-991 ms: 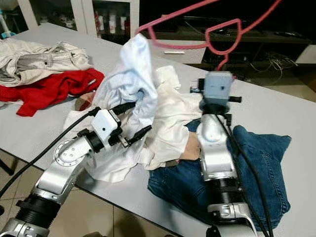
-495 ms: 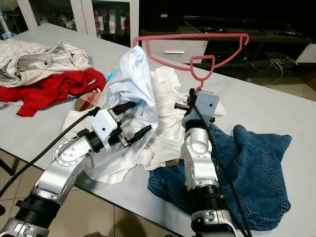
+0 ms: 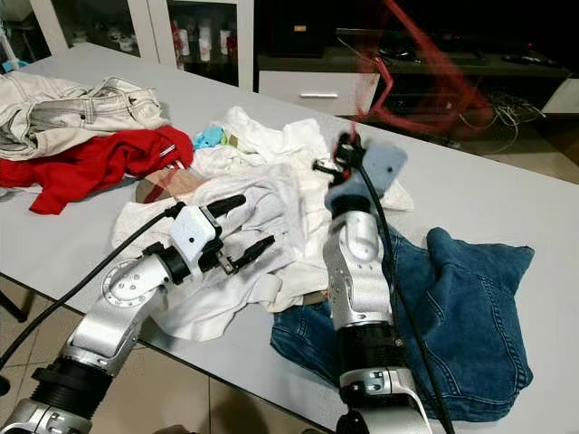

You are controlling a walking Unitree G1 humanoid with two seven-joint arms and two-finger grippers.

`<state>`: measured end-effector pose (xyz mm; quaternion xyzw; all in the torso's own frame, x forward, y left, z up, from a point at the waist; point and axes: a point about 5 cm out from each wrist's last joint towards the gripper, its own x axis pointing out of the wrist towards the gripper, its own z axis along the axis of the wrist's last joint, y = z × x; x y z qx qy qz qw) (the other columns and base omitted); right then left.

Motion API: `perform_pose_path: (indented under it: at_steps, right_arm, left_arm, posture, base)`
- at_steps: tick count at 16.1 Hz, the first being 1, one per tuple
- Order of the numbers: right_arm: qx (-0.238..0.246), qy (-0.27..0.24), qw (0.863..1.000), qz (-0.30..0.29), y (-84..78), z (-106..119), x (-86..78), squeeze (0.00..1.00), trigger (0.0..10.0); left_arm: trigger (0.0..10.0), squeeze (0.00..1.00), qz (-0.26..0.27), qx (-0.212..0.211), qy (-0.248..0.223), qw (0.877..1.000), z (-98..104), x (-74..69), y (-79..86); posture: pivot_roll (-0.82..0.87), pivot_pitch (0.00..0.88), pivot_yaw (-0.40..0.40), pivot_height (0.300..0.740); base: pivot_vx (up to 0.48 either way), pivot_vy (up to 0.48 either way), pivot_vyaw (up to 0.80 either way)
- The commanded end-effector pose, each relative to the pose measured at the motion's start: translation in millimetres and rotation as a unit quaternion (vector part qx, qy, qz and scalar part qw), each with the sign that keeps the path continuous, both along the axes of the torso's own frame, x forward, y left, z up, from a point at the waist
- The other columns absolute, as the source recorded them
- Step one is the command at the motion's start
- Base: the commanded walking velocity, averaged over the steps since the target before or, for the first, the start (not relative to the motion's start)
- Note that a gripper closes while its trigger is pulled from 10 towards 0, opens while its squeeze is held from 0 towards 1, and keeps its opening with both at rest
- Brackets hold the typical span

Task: Hang hanger

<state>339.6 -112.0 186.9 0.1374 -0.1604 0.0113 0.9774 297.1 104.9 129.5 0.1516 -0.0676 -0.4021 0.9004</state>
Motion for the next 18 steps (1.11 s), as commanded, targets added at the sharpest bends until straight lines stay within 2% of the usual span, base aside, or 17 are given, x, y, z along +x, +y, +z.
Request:
perform_pose_path:
  at_steps: [1, 3, 4, 6, 7, 8, 9, 11, 12, 13, 14, 15, 16, 17, 18]
  right_arm:
    - [-0.034, -0.021, 0.999, 0.002, -1.4, 9.6, 0.9, 0.00, 10.0]
    - [-0.131, -0.031, 0.991, 0.000, -19.2, 7.4, 1.9, 0.00, 10.0]
    - [-0.131, -0.031, 0.991, 0.000, -19.2, 7.4, 1.9, 0.00, 10.0]
    - [-0.280, -0.046, 0.959, -0.023, -32.5, 7.2, 4.1, 0.00, 10.0]
    - [-0.328, -0.049, 0.943, -0.030, -37.7, 6.8, 4.9, 0.00, 10.0]
    - [-0.463, -0.075, 0.882, -0.056, -54.0, 9.3, 5.9, 0.00, 10.0]
    - [-0.561, -0.095, 0.820, -0.066, -64.2, 8.8, 5.7, 0.00, 10.0]
    - [-0.620, -0.100, 0.775, -0.070, -73.3, 5.4, 5.8, 0.00, 10.0]
    - [-0.653, -0.109, 0.746, -0.072, -77.2, 3.7, 4.6, 0.00, 10.0]
    - [-0.721, -0.139, 0.676, -0.066, -81.8, -0.7, 0.4, 0.00, 10.0]
    - [-0.735, -0.147, 0.659, -0.063, -82.7, -2.0, -0.6, 0.00, 10.0]
    - [-0.756, -0.165, 0.630, -0.059, -85.6, -3.6, -2.9, 0.00, 10.0]
    - [-0.792, -0.196, 0.576, -0.044, -91.0, -6.9, -8.2, 0.00, 10.0]
    - [-0.817, -0.223, 0.532, -0.015, -95.0, -11.3, -13.8, 0.00, 10.0]
    - [-0.830, -0.238, 0.504, 0.009, -98.7, -15.3, -17.6, 0.00, 10.0]
  left_arm:
    - [10.0, 0.00, 0.001, 0.002, -0.002, 1.000, -0.4, -0.2, -1.2]
    - [10.0, 0.00, 0.006, -0.003, -0.012, 1.000, 4.0, 0.8, 0.8]
    - [10.0, 0.00, 0.006, -0.003, -0.012, 1.000, 4.0, 0.8, 0.8]
    - [10.0, 0.00, 0.008, -0.008, -0.020, 1.000, 7.5, 1.5, 2.3]
    - [10.0, 0.00, 0.008, -0.010, -0.022, 1.000, 8.5, 1.8, 2.6]
    - [10.0, 0.00, 0.007, -0.014, -0.023, 1.000, 10.4, 2.4, 3.4]
    - [10.0, 0.00, 0.005, -0.015, -0.022, 1.000, 11.2, 2.5, 4.7]
    - [10.0, 0.00, 0.004, -0.013, -0.023, 1.000, 11.4, 2.5, 6.4]
    - [10.0, 0.00, 0.001, -0.012, -0.023, 1.000, 11.7, 2.2, 7.8]
    - [10.0, 0.00, -0.009, -0.009, -0.021, 1.000, 12.1, 0.8, 10.9]
    - [10.0, 0.00, -0.011, -0.008, -0.020, 1.000, 12.2, 0.4, 11.6]
    - [10.0, 0.00, -0.019, -0.011, -0.018, 1.000, 12.8, -0.6, 13.4]
    - [10.0, 1.00, -0.030, -0.013, -0.019, 0.999, 15.2, -1.9, 18.4]
    - [10.0, 1.00, -0.034, 0.008, -0.040, 0.999, 19.0, -1.8, 24.8]
    - [10.0, 1.00, -0.025, 0.034, -0.071, 0.997, 22.5, 0.6, 29.9]
  posture:
    - [0.00, 0.000, -0.066, 0.740]
    - [0.00, 0.000, -0.071, 0.740]
    - [0.00, 0.000, -0.071, 0.740]
    - [0.00, 0.000, -0.071, 0.740]
    - [0.00, 0.000, -0.071, 0.740]
    - [-0.01, 0.000, -0.069, 0.740]
    - [-0.01, 0.000, -0.067, 0.740]
    - [-0.01, 0.000, -0.067, 0.740]
    - [-0.01, 0.000, -0.067, 0.740]
    - [-0.01, 0.000, -0.067, 0.740]
    - [-0.01, 0.000, -0.067, 0.740]
    - [-0.02, 0.000, -0.064, 0.740]
    - [-0.02, 0.000, -0.064, 0.740]
    - [-0.02, 0.000, -0.063, 0.740]
    - [-0.02, 0.000, -0.064, 0.740]
  base:
    - [0.000, 0.000, 0.00]
    - [0.000, 0.000, 0.00]
    - [0.000, 0.000, 0.00]
    - [0.000, 0.000, 0.00]
    - [0.000, 0.000, 0.00]
    - [0.000, 0.000, 0.00]
    - [0.000, 0.000, 0.00]
    - [0.000, 0.000, 0.00]
    - [0.000, 0.000, 0.00]
    - [0.000, 0.000, 0.00]
    - [0.000, 0.000, 0.00]
    - [0.000, 0.000, 0.00]
    - [0.000, 0.000, 0.00]
    - [0.000, 0.000, 0.00]
    - [0.000, 0.000, 0.00]
